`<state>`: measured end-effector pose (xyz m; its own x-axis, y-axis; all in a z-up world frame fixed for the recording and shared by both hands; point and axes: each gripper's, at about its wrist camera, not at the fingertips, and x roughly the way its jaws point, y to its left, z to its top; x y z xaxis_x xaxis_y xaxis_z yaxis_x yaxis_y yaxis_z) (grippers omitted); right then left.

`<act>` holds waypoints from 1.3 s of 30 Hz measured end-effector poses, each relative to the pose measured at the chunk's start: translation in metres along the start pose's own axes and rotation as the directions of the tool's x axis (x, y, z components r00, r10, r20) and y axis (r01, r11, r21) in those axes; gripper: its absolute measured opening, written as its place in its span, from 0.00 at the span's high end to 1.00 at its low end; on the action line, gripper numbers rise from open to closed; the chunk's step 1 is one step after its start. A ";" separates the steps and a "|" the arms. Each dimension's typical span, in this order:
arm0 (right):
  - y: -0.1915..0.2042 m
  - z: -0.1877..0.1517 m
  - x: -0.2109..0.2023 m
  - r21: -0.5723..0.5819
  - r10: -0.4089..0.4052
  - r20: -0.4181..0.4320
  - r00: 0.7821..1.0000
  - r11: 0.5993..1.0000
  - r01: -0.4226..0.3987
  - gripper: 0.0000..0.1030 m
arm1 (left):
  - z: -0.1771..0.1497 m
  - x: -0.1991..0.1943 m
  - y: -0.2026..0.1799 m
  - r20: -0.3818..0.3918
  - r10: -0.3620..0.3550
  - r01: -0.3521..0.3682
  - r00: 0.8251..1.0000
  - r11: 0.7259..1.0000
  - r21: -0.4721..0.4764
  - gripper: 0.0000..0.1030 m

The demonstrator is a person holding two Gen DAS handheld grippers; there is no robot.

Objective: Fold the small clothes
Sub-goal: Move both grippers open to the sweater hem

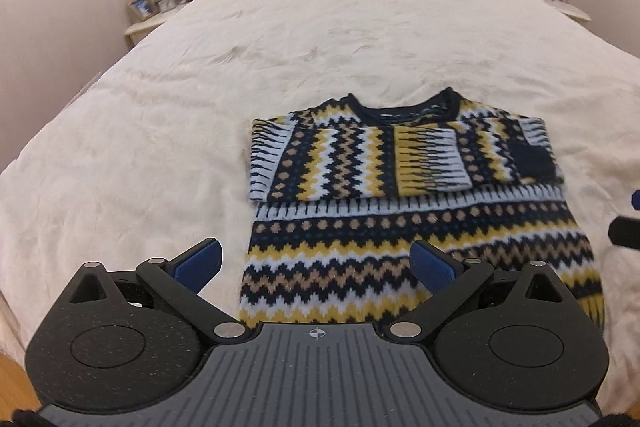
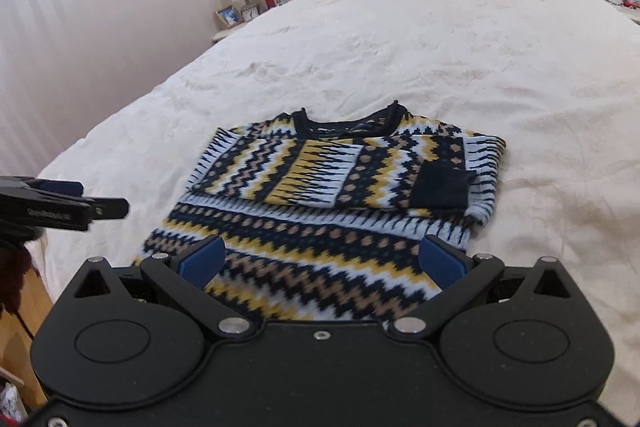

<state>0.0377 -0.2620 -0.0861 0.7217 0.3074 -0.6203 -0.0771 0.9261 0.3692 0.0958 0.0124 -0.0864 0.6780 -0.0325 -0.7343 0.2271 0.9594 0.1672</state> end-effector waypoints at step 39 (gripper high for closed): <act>0.089 -0.157 -0.081 0.151 -0.180 -0.146 0.973 0.968 0.202 0.01 | -0.162 -0.030 0.056 -0.146 -0.294 0.270 0.945 0.949 -0.161 0.06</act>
<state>-0.1357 -0.1703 -0.1112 0.6154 0.1639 -0.7710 0.1747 0.9255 0.3362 -0.0253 0.1125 -0.1615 0.4718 -0.2717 -0.8388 0.2863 0.9470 -0.1457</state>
